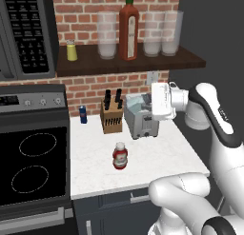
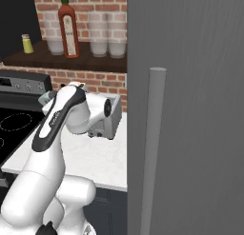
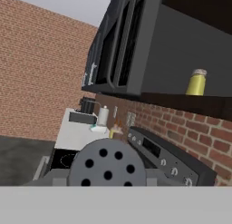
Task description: Put the shaker and condiment bottle from the counter next to their counterparts in the cabinet.
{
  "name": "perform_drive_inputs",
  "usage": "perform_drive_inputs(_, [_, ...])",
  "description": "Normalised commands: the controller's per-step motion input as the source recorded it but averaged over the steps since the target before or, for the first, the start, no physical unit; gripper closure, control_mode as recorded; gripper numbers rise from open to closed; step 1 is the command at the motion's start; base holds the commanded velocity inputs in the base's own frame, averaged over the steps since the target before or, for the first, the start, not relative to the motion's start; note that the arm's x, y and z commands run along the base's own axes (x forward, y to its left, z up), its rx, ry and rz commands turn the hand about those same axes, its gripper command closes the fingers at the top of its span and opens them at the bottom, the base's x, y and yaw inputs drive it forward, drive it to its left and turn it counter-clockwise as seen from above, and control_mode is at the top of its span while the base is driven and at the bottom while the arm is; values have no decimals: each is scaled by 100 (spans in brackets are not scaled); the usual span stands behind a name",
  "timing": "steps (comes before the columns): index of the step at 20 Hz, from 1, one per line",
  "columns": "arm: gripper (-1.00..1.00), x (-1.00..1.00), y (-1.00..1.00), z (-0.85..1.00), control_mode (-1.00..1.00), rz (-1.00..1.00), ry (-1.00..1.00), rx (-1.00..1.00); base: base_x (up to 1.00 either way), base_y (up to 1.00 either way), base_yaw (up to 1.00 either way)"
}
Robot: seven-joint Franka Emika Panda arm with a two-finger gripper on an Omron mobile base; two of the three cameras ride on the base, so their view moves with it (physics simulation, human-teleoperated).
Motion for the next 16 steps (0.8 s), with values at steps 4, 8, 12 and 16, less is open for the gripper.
perform_drive_inputs(4, [100,0,18,57,-100,-6,0,9,0,0,0])
perform_drive_inputs(8, [100,0,17,55,-100,-5,0,7,0,0,0])
perform_drive_inputs(12, [100,0,22,51,-100,-5,0,7,0,0,0])
perform_drive_inputs(16, [100,0,30,16,-100,-1,2,1,0,0,0])
